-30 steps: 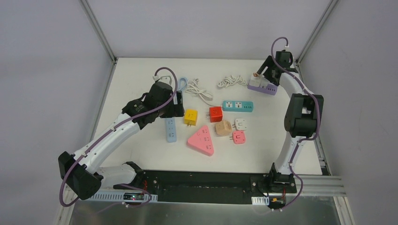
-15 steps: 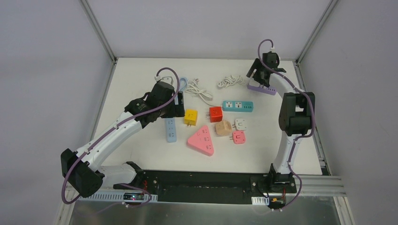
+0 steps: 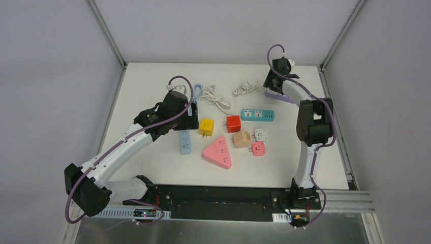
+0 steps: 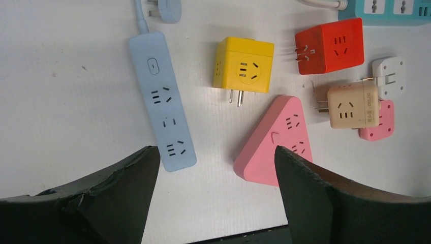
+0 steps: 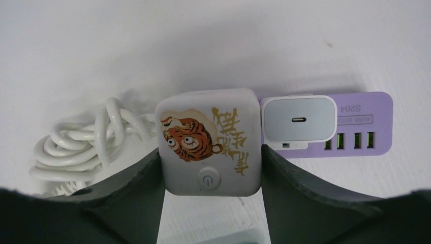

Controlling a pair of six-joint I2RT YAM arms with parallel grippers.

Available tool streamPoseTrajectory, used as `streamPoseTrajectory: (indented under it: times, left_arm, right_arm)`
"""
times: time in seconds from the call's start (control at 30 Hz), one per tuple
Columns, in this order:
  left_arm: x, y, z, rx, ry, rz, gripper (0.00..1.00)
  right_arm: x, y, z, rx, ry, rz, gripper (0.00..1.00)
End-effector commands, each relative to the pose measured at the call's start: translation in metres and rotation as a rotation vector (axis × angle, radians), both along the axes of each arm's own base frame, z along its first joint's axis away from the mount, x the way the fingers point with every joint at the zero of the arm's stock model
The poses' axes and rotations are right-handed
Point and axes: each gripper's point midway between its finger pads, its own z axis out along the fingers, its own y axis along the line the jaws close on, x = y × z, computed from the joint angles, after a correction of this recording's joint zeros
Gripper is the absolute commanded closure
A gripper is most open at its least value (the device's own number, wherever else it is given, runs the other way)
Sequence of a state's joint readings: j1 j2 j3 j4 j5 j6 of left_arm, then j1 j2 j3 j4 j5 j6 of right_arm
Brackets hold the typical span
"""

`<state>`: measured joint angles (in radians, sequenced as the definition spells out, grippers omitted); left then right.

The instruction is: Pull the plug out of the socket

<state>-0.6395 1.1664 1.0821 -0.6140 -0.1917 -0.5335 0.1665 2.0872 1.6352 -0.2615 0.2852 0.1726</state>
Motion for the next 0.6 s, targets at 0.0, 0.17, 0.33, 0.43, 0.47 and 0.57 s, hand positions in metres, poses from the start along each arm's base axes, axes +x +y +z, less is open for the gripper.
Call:
streamPoseTrajectory:
  times: [0.0,0.17,0.33,0.43,0.47,0.57]
  left_arm:
    - [0.003,0.0,0.01,-0.03,-0.037,0.01,0.15]
    - [0.01,-0.013,0.021,-0.074,-0.051,-0.013,0.16]
    - [0.021,-0.027,0.028,-0.113,-0.059,-0.024,0.17]
    - [0.03,-0.041,0.032,-0.155,-0.064,-0.042,0.18]
    - [0.033,-0.047,0.034,-0.173,-0.068,-0.051,0.18]
    - [0.044,-0.064,0.039,-0.209,-0.066,-0.079,0.19]
  right_arm:
    - [-0.018,0.046,0.042,0.044,-0.059,0.131,0.53]
    - [-0.058,0.1,0.047,0.129,-0.016,0.271,0.53]
    - [-0.091,0.135,0.037,0.127,0.048,0.349,0.49]
    - [-0.092,0.141,0.03,0.14,0.073,0.342,0.33]
    - [-0.09,0.14,0.03,0.138,0.08,0.332,0.27]
    - [-0.085,0.144,0.04,0.153,0.07,0.335,0.14]
